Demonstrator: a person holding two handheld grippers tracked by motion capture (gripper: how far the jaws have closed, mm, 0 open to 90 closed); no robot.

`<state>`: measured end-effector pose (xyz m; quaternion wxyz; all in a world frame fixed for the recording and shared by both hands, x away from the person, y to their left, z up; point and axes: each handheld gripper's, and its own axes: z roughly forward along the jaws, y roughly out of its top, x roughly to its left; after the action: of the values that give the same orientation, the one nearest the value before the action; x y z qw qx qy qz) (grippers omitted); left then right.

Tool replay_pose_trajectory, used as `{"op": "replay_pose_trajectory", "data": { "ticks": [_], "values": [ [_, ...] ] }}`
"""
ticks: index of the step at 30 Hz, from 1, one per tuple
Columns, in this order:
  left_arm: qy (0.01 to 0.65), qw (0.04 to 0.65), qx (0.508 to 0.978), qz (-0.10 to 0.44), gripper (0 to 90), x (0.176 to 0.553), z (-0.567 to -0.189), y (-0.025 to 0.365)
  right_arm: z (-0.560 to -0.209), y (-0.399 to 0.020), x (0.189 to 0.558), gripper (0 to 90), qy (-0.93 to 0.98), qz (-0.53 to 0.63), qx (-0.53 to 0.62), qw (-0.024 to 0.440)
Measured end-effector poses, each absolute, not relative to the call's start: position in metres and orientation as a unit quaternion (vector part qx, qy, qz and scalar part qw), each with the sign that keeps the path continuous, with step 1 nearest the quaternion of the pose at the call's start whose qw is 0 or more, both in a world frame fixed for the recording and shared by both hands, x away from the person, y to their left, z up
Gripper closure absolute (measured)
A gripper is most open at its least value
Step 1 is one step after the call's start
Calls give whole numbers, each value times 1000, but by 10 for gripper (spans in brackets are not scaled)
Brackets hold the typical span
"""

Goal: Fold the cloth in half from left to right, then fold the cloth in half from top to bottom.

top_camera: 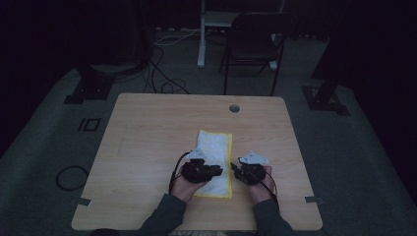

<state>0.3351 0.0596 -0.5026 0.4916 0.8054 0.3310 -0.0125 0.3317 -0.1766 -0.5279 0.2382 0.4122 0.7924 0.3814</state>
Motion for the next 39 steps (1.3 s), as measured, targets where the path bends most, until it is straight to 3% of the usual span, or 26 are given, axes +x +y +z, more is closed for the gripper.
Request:
{"op": "replay_pose_trajectory", "data": {
  "ticks": [19,39],
  "values": [
    [392,483,780,61,717,377,-510,113,-516,-166,378,618,784,394,414,243],
    [408,471,778,87,657,406,-515,124,-516,-165,393,604,781,396,421,236]
  ]
}}
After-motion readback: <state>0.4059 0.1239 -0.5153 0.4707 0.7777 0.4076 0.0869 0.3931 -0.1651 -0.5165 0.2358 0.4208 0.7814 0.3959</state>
